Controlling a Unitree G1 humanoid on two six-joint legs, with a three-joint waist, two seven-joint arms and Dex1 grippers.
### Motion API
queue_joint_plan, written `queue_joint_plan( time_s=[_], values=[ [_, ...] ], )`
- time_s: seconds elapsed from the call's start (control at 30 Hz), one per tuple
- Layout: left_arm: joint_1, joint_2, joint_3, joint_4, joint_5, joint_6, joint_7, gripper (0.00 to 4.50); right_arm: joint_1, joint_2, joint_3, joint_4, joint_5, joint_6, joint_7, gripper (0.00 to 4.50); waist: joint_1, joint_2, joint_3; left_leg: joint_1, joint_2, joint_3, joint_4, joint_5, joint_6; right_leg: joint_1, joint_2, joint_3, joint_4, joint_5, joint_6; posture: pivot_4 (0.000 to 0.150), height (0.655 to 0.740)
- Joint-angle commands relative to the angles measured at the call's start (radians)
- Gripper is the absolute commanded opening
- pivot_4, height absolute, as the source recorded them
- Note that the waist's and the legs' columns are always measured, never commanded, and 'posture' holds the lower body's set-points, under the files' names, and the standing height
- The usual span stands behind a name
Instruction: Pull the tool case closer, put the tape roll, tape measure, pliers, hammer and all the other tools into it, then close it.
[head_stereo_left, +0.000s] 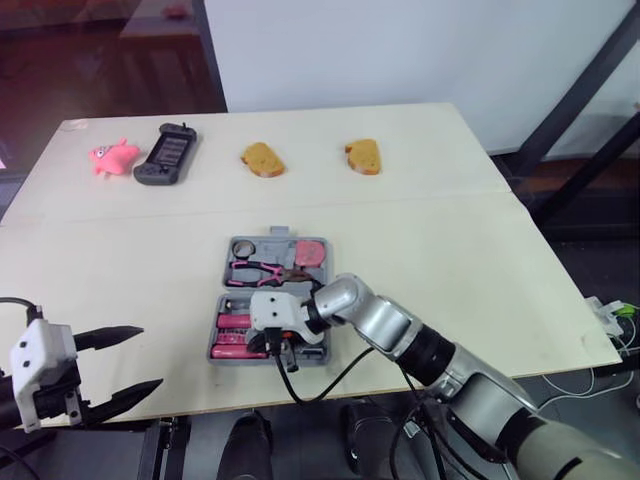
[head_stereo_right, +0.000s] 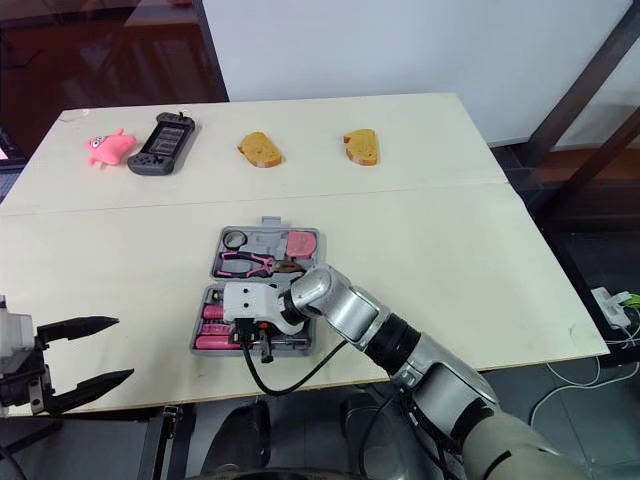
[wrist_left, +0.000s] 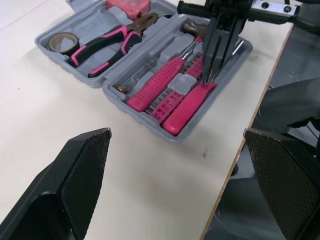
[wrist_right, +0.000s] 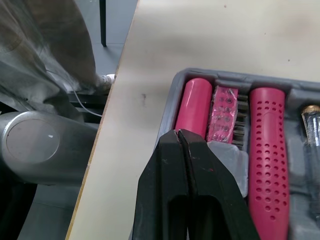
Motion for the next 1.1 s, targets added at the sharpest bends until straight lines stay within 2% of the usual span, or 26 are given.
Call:
queue_joint_plan(
  time_s=[0.03, 0.17, 0.27, 0.4, 0.47, 0.6, 0.73, 0.83, 0.97, 1.07, 1.1],
  values=[
    [0.002, 0.019, 0.015, -0.001, 0.001, 0.002, -0.005, 4.5, 0.019, 0.02, 0.003, 0.082, -0.05, -0.043, -0.026, 0.03, 0.0, 0.0, 0.0, 0.0, 0.0, 0.0, 0.0, 0.0, 0.0, 0.0, 0.0, 0.0, 0.0, 0.0, 0.0, 0.15, 0.74],
    [-0.004, 0.028, -0.008, 0.007, 0.021, 0.033, 0.018, 4.5, 0.056, 0.015, -0.004, 0.159, -0.075, -0.075, -0.016, 0.03, 0.0, 0.0, 0.0, 0.005, 0.0, 0.0, -0.001, 0.0, 0.0, 0.004, 0.0, 0.0, 0.0, 0.0, 0.0, 0.15, 0.74],
    [-0.033, 0.027, -0.029, 0.028, 0.03, 0.05, 0.048, 4.5, 0.073, 0.02, -0.067, 0.082, -0.019, -0.087, 0.011, 0.03, 0.0, 0.0, 0.0, 0.012, 0.0, 0.0, -0.003, 0.0, 0.0, 0.012, 0.0, 0.0, -0.002, -0.001, -0.001, 0.15, 0.74],
    [-0.112, 0.028, -0.07, 0.071, 0.043, 0.079, 0.109, 4.5, 0.08, 0.026, -0.204, -0.044, 0.078, -0.127, 0.027, 0.03, 0.011, 0.001, 0.0, 0.011, 0.0, 0.0, -0.002, 0.0, 0.0, 0.012, 0.0, 0.0, -0.002, -0.001, 0.0, 0.15, 0.74],
    [-0.165, 0.031, -0.085, 0.099, 0.034, 0.1, 0.132, 4.5, 0.079, 0.011, -0.273, -0.124, 0.135, -0.078, 0.031, 0.03, 0.021, 0.001, 0.0, 0.011, 0.0, 0.0, -0.001, 0.0, 0.0, 0.012, 0.0, 0.0, -0.002, -0.001, 0.0, 0.15, 0.74],
    [-0.276, 0.062, -0.15, 0.178, 0.054, 0.133, 0.143, 4.5, 0.087, -0.072, -0.371, -0.242, 0.155, -0.087, 0.022, 0.03, 0.034, 0.0, 0.0, 0.011, 0.0, 0.0, -0.001, 0.0, 0.0, 0.013, 0.0, 0.0, -0.002, -0.001, 0.001, 0.15, 0.74],
    [-0.406, 0.108, -0.232, 0.276, 0.028, 0.154, 0.06, 4.5, 0.089, -0.231, -0.4, -0.295, 0.131, -0.055, 0.074, 0.03, 0.048, 0.001, 0.001, 0.011, 0.0, 0.0, -0.001, 0.0, 0.0, 0.014, -0.001, 0.0, -0.004, -0.001, 0.0, 0.15, 0.74],
    [-0.552, 0.114, -0.323, 0.398, 0.097, 0.068, 0.032, 3.68, 0.114, -0.346, -0.435, -0.305, 0.125, -0.054, 0.092, 0.0, 0.057, 0.001, 0.001, 0.011, -0.001, 0.0, 0.0, 0.0, 0.0, 0.014, -0.001, -0.001, -0.005, -0.001, -0.001, 0.15, 0.74],
    [-0.695, 0.104, -0.441, 0.593, 0.208, -0.116, -0.031, 1.57, 0.162, -0.438, -0.436, -0.272, 0.06, -0.1, 0.066, 0.0, 0.049, 0.002, 0.001, 0.011, -0.001, 0.001, 0.0, 0.0, 0.0, 0.014, -0.001, 0.0, -0.005, -0.001, 0.0, 0.15, 0.74],
    [-0.808, 0.087, -0.532, 0.751, 0.29, -0.251, -0.059, 0.05, 0.189, -0.453, -0.425, -0.219, 0.01, -0.156, 0.033, 0.0, 0.048, 0.002, 0.001, 0.011, 0.0, 0.001, -0.001, 0.0, 0.0, 0.014, 0.0, 0.0, -0.005, 0.0, 0.001, 0.15, 0.74],
    [-0.839, 0.08, -0.553, 0.795, 0.312, -0.291, -0.058, 0.05, 0.192, -0.45, -0.42, -0.203, -0.004, -0.173, 0.026, 0.0, 0.048, 0.002, 0.001, 0.011, 0.0, 0.001, -0.001, 0.0, 0.0, 0.014, 0.0, 0.0, -0.004, 0.0, 0.001, 0.15, 0.74]
  ],
)
